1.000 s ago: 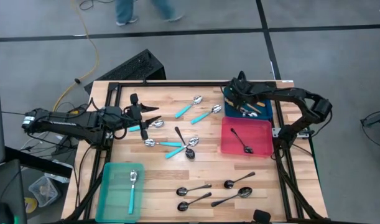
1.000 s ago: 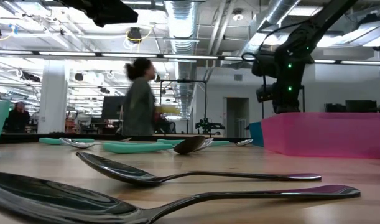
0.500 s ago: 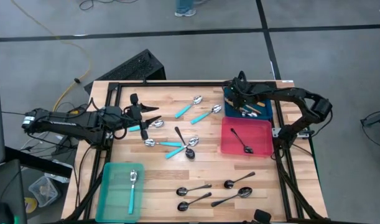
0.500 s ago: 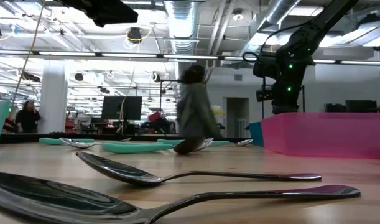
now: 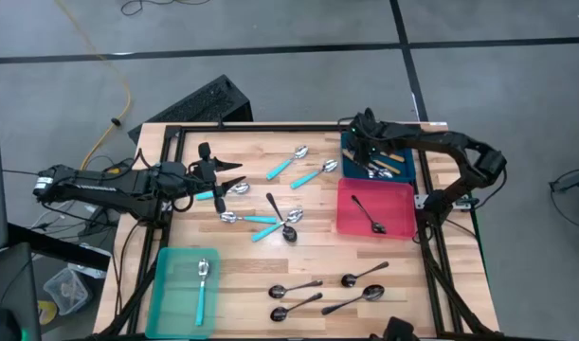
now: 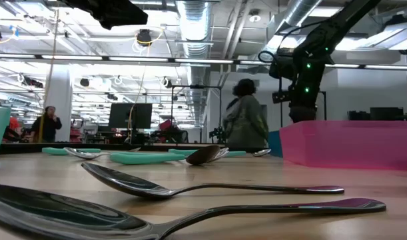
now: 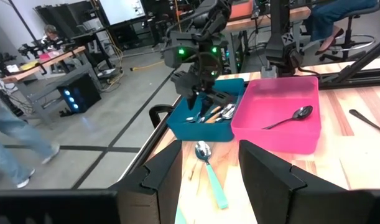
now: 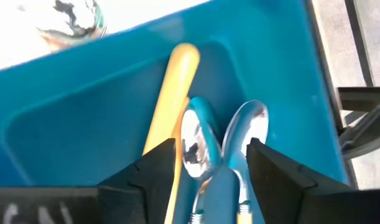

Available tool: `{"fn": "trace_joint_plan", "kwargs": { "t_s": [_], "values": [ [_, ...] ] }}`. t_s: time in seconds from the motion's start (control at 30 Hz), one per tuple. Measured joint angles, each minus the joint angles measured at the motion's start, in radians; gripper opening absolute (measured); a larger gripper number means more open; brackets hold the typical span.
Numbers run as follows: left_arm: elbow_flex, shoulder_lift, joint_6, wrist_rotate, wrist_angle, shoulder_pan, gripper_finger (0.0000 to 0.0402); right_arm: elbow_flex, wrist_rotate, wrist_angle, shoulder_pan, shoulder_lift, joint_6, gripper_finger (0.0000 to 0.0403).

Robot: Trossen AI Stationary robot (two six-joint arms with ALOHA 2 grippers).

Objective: Sort silverware by color (type)
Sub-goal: Put the blue spoon into the skyblue bin

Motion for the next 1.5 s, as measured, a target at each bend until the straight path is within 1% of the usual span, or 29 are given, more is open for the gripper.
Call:
{"fn": "trace_joint_plan", "kwargs": {
  "t_s": [0.17,0.27,0.4,0.53,0.7,0.83,1.0,1.17,1.27,1.37,1.5],
  "values": [
    [0.000,0.005,-0.008,-0.009,-0.002,0.006,0.0146,0.090,-0.024,-0.080,0.002,0.000,0.000,0.0226],
    [0.000,0.013,-0.043,-0.012,-0.014,0.037,0.0149,0.156,-0.040,-0.146,0.005,-0.009,0.002,0.0226],
    [0.000,0.038,-0.104,0.067,-0.046,0.092,0.0157,0.256,-0.040,-0.266,0.028,-0.011,0.033,0.0226],
    [0.000,0.083,-0.121,0.141,-0.079,0.141,0.0171,0.339,-0.048,-0.361,0.065,-0.011,0.058,0.0226],
    [0.000,0.165,-0.132,0.211,-0.139,0.185,0.0191,0.403,-0.119,-0.424,0.126,-0.011,0.100,0.0226],
    [0.000,0.218,-0.165,0.202,-0.224,0.200,0.0198,0.426,-0.119,-0.443,0.187,-0.011,0.129,0.0226],
    [-0.001,0.267,-0.170,0.241,-0.345,0.201,0.0199,0.426,-0.117,-0.449,0.251,-0.010,0.131,0.0226],
    [-0.001,0.304,-0.222,0.218,-0.436,0.212,0.0199,0.426,-0.115,-0.448,0.289,-0.010,0.151,0.0226],
    [-0.001,0.305,-0.241,0.208,-0.507,0.220,0.0198,0.426,-0.115,-0.461,0.299,-0.010,0.167,0.0226],
    [-0.001,0.305,-0.248,0.186,-0.530,0.229,0.0198,0.426,-0.115,-0.466,0.301,-0.010,0.173,0.0226],
    [-0.020,0.304,-0.226,0.175,-0.511,0.250,0.0198,0.426,-0.114,-0.458,0.308,-0.010,0.176,0.0226]
  ]
}}
